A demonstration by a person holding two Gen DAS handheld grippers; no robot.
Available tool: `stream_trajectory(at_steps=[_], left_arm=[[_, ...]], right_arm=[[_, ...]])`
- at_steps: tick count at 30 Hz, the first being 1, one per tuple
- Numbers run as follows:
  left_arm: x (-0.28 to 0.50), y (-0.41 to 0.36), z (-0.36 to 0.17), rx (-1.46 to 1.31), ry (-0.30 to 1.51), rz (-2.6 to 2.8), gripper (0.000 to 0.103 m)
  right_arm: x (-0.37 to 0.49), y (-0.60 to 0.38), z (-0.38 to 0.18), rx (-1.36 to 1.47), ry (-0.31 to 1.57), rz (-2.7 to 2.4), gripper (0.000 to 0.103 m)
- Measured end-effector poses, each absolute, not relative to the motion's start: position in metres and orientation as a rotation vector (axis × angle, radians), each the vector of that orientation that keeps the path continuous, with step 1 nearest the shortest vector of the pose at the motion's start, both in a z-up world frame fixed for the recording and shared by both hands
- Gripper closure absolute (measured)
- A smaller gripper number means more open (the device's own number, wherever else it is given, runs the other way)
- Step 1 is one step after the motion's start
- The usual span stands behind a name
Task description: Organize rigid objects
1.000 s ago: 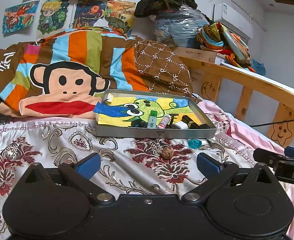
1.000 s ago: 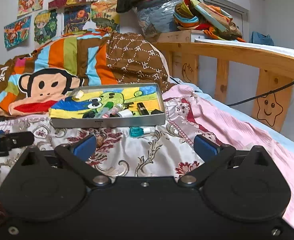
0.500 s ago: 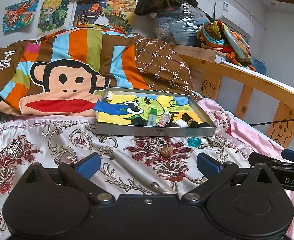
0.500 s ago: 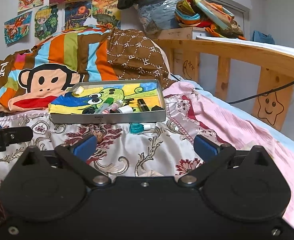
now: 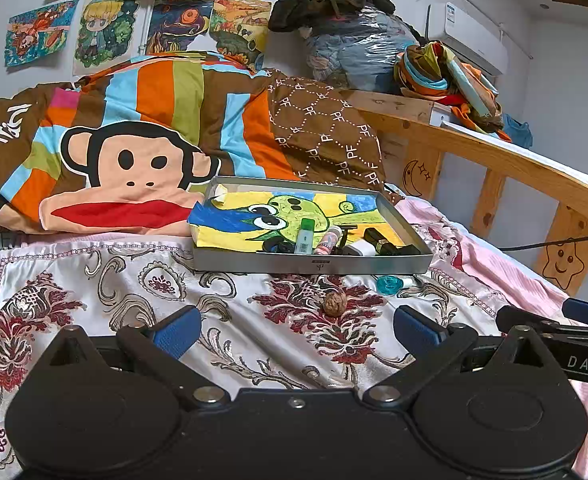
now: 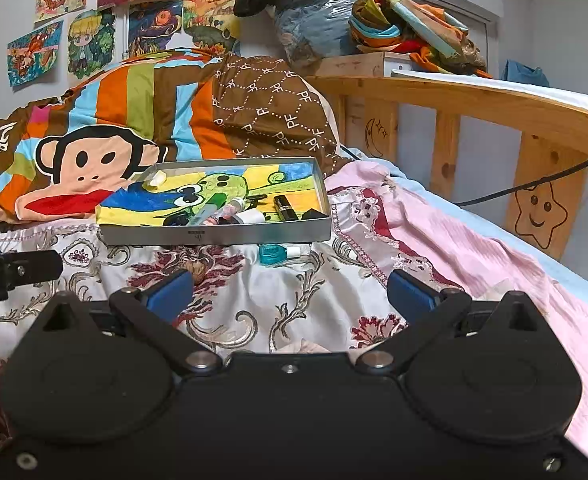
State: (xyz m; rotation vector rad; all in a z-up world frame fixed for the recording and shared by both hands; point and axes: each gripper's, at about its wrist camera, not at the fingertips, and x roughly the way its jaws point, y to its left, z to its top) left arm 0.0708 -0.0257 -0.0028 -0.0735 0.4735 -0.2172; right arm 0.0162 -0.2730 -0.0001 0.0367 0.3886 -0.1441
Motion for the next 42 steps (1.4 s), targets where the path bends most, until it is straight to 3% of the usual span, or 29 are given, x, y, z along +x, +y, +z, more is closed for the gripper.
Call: stream_trajectory(at_steps=[42], left_arm=[[0.0789,-0.0201,-0.0047,-0.092,0.499,-0.202,0.001]], right_arm=[[0.0205,-0.2668,0.0018,0.06,0.351,-0.124,0.0]])
